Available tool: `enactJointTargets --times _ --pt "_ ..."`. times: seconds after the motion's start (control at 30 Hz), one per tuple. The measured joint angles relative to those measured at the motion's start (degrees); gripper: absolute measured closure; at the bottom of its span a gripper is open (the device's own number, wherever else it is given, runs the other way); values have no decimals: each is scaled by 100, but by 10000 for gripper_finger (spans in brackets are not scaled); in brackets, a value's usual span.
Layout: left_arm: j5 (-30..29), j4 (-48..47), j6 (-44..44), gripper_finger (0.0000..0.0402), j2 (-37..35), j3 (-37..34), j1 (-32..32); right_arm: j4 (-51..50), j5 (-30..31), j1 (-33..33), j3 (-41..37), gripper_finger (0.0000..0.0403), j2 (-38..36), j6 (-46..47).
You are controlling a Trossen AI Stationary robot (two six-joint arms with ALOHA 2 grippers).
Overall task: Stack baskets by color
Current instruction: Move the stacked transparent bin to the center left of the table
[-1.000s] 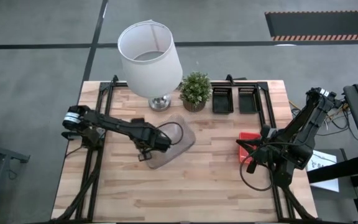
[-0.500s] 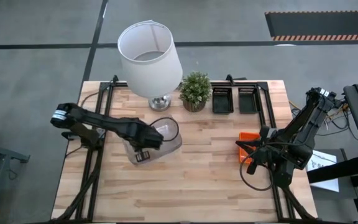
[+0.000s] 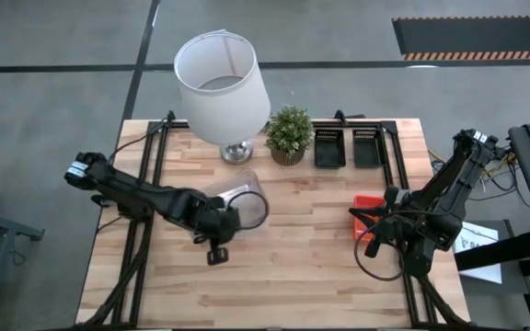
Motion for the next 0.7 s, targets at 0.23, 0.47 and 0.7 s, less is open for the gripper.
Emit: enactJointTargets --times 0.23,0.47,0.7 --pt "103 -1404 -1031 401 0 -1 -46 1 2 -9 -13 394 0 0" --pt "988 -1992 -1053 402 -12 -399 -51 2 4 -9 -13 394 0 0" --pt "1508 -3272 -1531 402 -13 -858 -46 4 4 -9 -13 394 0 3"
